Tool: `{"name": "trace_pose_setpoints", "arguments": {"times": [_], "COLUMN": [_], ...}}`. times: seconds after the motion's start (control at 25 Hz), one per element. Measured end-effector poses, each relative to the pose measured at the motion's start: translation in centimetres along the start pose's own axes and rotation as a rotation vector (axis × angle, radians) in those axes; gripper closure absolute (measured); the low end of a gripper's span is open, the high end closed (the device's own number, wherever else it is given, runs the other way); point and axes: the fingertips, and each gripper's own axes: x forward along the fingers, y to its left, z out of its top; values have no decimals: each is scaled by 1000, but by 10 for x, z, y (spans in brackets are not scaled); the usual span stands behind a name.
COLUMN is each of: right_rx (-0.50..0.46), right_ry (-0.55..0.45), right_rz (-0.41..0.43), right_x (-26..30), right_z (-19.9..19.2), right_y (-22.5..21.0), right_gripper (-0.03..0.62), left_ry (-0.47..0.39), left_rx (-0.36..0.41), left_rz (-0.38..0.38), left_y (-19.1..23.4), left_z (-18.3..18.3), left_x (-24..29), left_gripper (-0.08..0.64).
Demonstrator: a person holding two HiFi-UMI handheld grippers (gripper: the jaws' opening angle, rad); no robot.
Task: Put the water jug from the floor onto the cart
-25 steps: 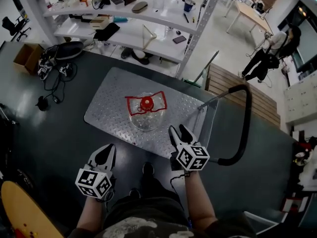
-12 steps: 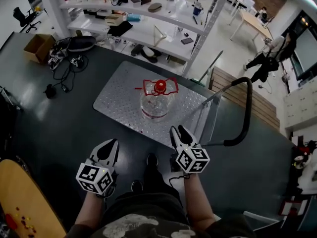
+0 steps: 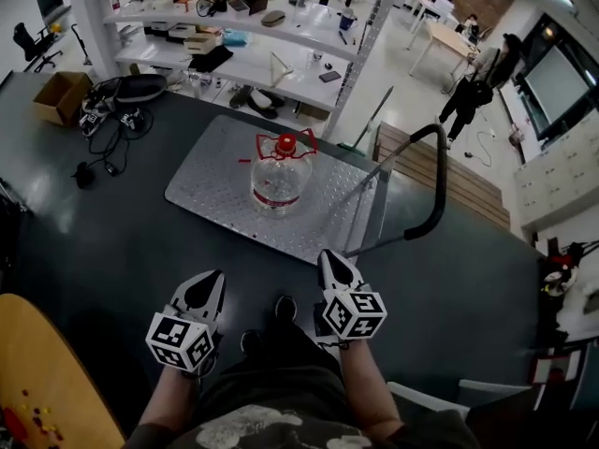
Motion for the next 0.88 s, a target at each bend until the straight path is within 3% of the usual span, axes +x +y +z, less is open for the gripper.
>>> {"name": "trace_pose_setpoints", "arguments": {"times": [0.28, 0.6, 0.88], "right_rx": [-44, -94, -118], "right_ry": [21, 7, 35], "right_rz": [-49, -31, -8], "right_x": [-73, -158, -239], "right_z": [-27, -28, -56], "right_y": [-27, -62, -102], "right_gripper": [601, 601, 601], "left_ry": [6, -21, -30], "left_rx": [34, 52, 68], "left_rz": [-72, -75, -76], "left_y": [-61, -146, -234], "left_z": [-21, -34, -71], "left_x": [-7, -19, -36], "left_gripper": [552, 552, 552]}}
